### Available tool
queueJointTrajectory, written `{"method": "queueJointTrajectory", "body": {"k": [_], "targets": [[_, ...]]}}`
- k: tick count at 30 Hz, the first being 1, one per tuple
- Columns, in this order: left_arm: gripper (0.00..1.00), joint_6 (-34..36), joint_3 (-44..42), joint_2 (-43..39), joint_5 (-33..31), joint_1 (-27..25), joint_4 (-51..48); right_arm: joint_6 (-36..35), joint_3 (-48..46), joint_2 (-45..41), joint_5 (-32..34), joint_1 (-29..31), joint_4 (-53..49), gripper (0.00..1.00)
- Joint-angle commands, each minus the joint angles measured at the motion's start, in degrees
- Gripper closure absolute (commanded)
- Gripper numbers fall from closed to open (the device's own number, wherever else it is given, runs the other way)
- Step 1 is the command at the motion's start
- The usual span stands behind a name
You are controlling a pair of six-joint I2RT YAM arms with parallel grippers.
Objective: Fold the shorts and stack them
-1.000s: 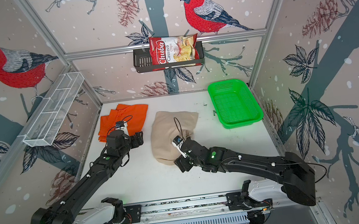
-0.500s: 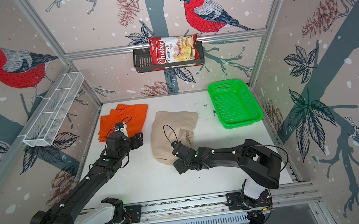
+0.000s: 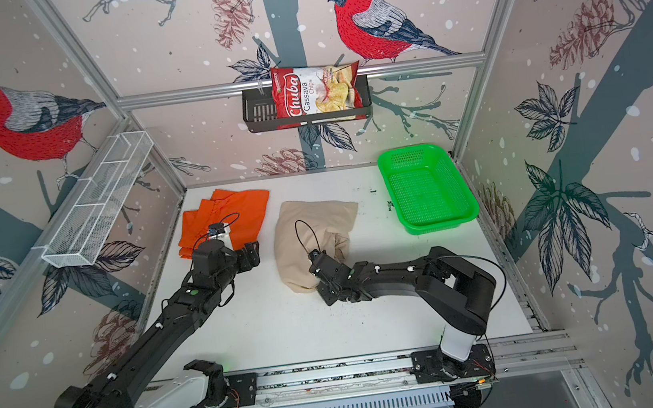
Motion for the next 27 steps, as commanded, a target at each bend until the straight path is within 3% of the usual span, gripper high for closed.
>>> {"method": "queueJointTrajectory", "body": {"k": [1,10,15,18,20,24,27], "targets": [[0.16,3.38,0.04,-1.41,3.65,0.09,4.97,-1.88,3.99,-5.79,-5.03,-0.68,-1.97,0.92],[0.2,13.14,0.96,-9.58,16.13,-0.52,11.48,-3.16,21.55,-13.6,-21.03,-9.61,-8.33,1.0],[0.2,17.45,3.15,-11.24,18.54,-2.33,10.81,1.14,29.8,-15.18,-31.94,-12.99,-3.94,1.0],[0.19,15.01,5.35,-11.44,13.27,-2.47,7.77,2.76,36.07,-14.46,-37.71,-12.63,-3.15,1.0],[0.19,12.95,7.11,-12.1,7.04,-2.54,4.27,2.48,40.51,-13.42,-39.31,-11.27,-4.84,1.0],[0.15,8.22,8.89,-14.95,-11.39,-2.45,-1.59,3.24,45.14,-11.94,-43.75,-8.72,-5.71,1.0],[0.15,8.37,9.43,-17.22,-17.04,-2.43,-3.63,5.29,46.65,-10.93,-48.75,-7.96,-3.85,1.0]]}}
